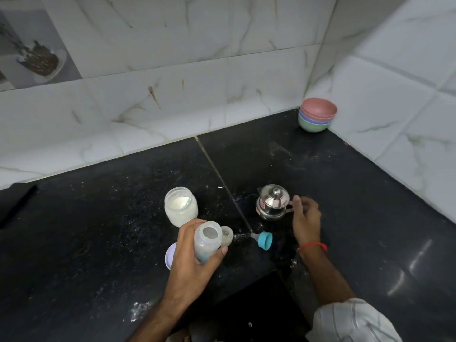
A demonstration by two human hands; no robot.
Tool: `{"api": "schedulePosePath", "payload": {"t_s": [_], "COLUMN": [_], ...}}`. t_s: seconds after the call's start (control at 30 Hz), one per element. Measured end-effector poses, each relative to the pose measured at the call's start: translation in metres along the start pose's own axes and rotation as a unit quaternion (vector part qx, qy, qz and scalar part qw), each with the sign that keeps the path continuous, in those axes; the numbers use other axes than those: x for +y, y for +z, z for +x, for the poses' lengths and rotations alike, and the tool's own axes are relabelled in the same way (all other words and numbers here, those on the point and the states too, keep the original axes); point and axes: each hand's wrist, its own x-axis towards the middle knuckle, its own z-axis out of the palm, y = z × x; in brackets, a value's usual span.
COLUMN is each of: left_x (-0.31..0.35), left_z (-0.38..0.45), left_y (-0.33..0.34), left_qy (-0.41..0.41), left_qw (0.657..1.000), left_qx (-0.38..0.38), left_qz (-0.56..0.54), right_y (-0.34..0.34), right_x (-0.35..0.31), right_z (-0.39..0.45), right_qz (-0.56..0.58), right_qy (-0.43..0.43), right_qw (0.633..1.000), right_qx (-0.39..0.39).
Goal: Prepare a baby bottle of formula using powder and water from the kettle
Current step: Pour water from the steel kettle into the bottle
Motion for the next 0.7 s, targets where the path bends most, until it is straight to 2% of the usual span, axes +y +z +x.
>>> {"api": "schedulePosePath", "payload": {"t_s": [0.1, 0.43, 0.7], "left_x": [0.004, 0.006, 0.009], "left_z": [0.003, 0.011, 0.014], "left_y": [0.009, 0.02, 0.023], "left_qy": [-0.003, 0.002, 0.011], "left_qw": [1.0, 1.0, 0.999], "left_qx": [-0.002, -0.019, -0.03], "left_qz": [0.012, 0.011, 0.007], "right_y": [0.004, 0.016, -0.013], "right_x": [0.016, 0.028, -0.008], "right_z": [0.013, 0.02, 0.013], "right_qz": [0.01, 0.192, 0.248], "right_qy": [0.025, 0.061, 0.011], "right_qw": [0.997, 0.978, 0.964], "right_qx": [-0.069, -0.053, -0.096]}}
